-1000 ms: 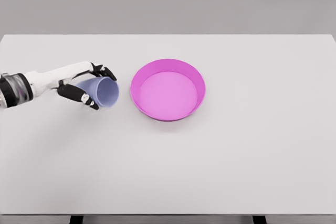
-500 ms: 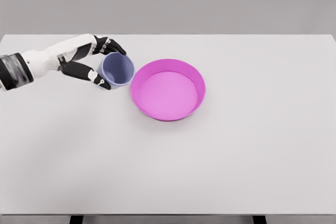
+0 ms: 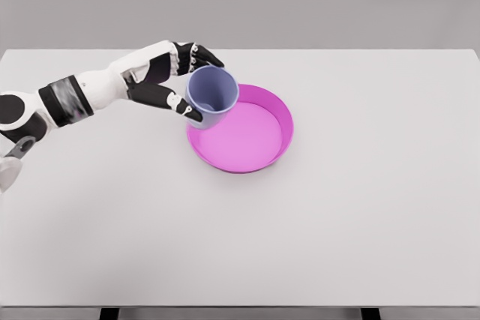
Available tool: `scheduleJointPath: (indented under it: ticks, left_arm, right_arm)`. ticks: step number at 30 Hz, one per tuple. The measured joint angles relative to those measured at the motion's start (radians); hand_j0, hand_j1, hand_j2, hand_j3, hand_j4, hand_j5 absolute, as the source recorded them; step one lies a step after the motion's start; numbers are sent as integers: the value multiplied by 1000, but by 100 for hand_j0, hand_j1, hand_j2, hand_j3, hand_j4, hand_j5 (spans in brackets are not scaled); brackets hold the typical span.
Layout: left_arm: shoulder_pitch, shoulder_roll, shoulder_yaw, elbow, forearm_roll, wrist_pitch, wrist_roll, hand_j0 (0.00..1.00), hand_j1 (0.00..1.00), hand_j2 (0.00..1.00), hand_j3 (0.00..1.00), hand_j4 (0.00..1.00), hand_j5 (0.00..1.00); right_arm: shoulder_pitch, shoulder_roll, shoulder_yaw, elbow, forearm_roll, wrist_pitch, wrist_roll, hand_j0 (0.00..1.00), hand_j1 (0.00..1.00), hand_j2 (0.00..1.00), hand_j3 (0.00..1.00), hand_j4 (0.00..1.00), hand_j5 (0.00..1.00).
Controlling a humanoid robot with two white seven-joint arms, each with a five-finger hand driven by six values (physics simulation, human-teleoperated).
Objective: Flip the cup with left arm and place it on the plate
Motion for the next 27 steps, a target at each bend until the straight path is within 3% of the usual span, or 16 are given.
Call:
scheduleJointPath:
  ticks: [11,21,27]
  left_arm:
    - [23,-196,0,129,50,-1,-1,61,61,61,61,61,61]
    - [25,-274,-13,261,31,0,-7,61,61,61,61,61,61]
    - [23,-292,-11,284,24,0,-23,61,61,61,61,61,61]
  right_arm:
    - [0,0,0,0,0,0,0,100,100,100,100,100,100]
    - [0,0,0,0,0,0,0,100,100,100,100,100,100]
    - [0,0,0,0,0,0,0,100,100,100,100,100,100]
